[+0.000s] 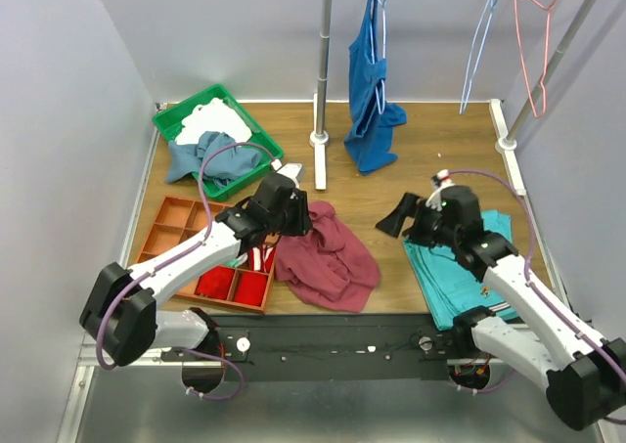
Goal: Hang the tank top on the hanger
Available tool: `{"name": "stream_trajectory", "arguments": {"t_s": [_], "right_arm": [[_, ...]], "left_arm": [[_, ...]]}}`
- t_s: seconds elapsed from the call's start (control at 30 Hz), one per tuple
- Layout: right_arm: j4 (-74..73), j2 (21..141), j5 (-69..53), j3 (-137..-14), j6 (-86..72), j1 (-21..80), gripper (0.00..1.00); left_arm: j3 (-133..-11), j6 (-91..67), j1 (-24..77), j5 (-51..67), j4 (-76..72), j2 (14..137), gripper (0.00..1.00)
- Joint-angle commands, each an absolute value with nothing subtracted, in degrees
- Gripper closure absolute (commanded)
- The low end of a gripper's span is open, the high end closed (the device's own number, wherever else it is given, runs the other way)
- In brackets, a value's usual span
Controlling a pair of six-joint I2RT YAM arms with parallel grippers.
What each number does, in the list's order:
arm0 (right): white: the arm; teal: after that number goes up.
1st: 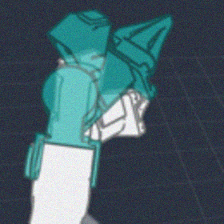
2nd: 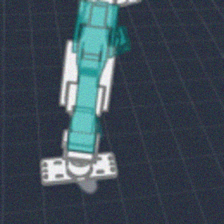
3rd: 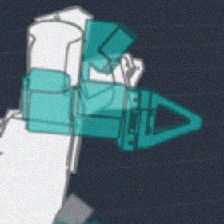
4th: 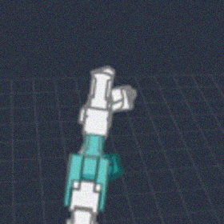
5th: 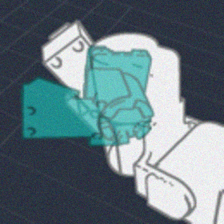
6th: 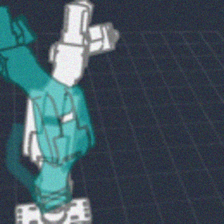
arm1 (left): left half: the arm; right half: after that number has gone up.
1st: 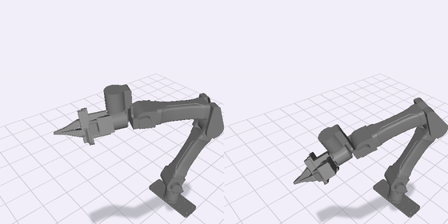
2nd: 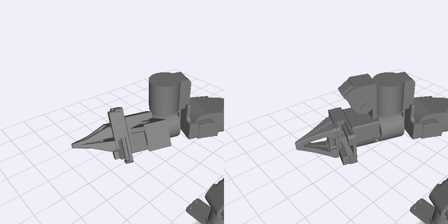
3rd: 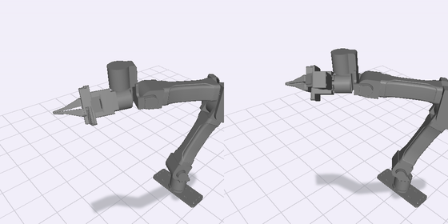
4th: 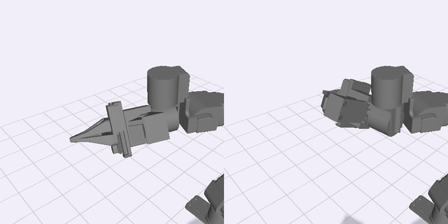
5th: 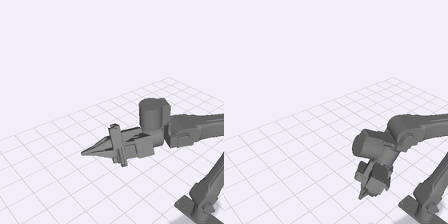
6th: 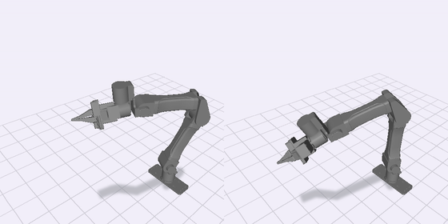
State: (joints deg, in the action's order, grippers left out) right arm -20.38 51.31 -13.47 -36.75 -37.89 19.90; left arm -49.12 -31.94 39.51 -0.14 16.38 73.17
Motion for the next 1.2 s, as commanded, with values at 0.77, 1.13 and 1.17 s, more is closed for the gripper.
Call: {"name": "stream_trajectory", "arguments": {"t_s": [0.77, 1.13, 1.17], "right_arm": [[-17.05, 51.94, -6.24, -27.86, -45.79, 39.1, 0.0], [-12.31, 64.23, -0.53, -34.89, -46.14, 52.45, 0.1], [-12.04, 65.21, -0.27, -35.5, -46.14, 53.25, 0.12]], "left_arm": [[-65.3, -25.22, 51.24, -8.07, 28.65, 97.29, 0.66], [-66.01, -27.77, 45.19, -7.92, 29.18, 86.67, 1.0], [-65.92, -27.86, 44.57, -7.39, 29.09, 86.23, 1.0]]}}
